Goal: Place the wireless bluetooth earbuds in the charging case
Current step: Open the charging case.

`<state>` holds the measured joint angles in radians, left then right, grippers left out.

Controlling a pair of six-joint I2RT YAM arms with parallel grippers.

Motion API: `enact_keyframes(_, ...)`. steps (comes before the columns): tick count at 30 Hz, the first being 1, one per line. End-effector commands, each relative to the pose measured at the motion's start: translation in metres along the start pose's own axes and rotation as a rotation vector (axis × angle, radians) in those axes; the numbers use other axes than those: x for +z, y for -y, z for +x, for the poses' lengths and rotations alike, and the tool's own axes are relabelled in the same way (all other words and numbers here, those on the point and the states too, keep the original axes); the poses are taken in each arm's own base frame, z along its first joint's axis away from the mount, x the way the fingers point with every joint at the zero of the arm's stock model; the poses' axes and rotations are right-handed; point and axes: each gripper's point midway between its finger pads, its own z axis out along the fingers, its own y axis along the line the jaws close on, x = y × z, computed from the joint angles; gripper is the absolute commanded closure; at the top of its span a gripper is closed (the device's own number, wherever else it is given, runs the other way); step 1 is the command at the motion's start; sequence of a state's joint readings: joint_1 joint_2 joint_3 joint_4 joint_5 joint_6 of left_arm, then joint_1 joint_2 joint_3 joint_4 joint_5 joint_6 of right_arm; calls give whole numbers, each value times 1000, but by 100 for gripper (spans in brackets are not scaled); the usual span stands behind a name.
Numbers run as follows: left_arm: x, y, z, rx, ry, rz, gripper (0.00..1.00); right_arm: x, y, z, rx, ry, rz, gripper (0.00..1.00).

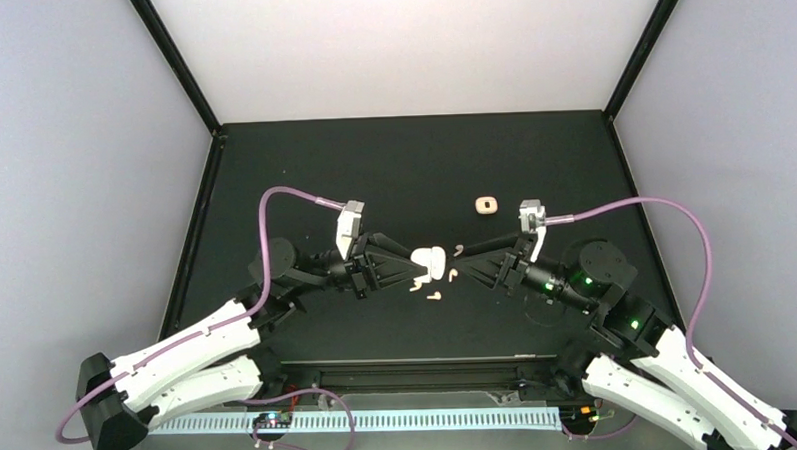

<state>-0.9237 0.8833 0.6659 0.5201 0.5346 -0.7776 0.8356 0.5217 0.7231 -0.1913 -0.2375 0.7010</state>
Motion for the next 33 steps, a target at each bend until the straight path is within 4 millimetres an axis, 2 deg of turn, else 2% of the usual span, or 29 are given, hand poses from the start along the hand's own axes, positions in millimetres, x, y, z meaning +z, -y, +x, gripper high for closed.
enact_keyframes(1,-5,3,-6,29,23,2,98,-3,-20,-4,-51,-25,-66,46)
enact_keyframes(7,-6,7,-14,17,74,44,98,-5,-52,-21,-21,29,-222,45)
enact_keyframes(12,-1,10,-15,3,69,76,99,3,-60,-29,-20,36,-250,46)
enact_keyframes(24,-4,25,-16,5,73,153,98,16,-35,-18,-2,4,-150,50)
enact_keyframes(33,-4,29,-15,2,67,177,99,17,-27,-14,8,-5,-117,50)
